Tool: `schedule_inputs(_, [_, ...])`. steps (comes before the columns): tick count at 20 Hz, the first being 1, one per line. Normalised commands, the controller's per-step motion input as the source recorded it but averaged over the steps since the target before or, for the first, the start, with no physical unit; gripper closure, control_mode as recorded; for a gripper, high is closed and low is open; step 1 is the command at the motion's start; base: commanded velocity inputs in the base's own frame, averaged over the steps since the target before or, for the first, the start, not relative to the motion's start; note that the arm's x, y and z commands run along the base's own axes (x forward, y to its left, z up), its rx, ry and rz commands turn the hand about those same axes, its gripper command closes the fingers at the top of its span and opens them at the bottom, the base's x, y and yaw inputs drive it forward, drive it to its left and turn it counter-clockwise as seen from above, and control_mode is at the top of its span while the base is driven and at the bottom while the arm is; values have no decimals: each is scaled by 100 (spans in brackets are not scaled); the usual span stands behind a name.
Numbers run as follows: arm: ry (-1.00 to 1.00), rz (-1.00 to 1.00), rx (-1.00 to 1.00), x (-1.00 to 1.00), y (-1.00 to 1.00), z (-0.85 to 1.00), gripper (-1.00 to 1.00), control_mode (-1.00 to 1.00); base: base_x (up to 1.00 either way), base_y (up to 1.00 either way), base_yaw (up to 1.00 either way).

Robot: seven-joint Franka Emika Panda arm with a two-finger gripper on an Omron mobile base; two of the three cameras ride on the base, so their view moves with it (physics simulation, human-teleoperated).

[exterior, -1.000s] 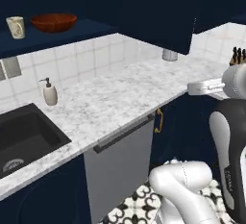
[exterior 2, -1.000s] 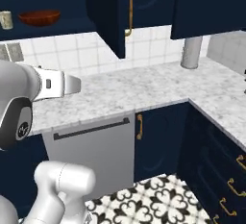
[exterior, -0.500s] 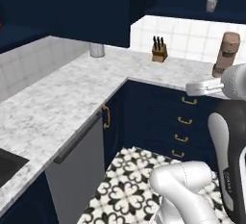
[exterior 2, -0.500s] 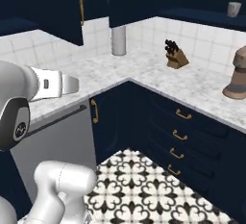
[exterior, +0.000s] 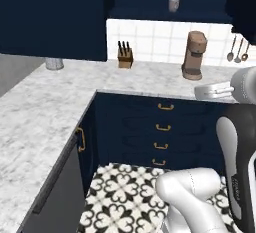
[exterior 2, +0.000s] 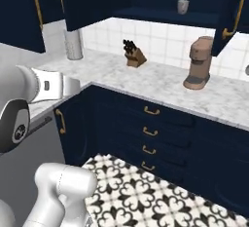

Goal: Gather all objects into one cabinet and sort the glasses and bowls to opposite sides.

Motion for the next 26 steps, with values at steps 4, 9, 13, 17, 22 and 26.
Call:
schedule_inputs(4, [0,0,0,0,0,0,-100,100,57,27,-47])
schedule_inputs(9, [0,0,0,0,0,0,-100,100,52,35,-53])
schedule_inputs(13, [0,0,0,0,0,0,-100,100,52,28,-9])
schedule_inputs(17, [0,0,0,0,0,0,-100,100,73,1,-10])
schedule_inputs(22, [0,0,0,0,0,0,-100,100,64,0,-10])
schedule_inputs(26, [0,0,0,0,0,0,-100,100,71,0,0])
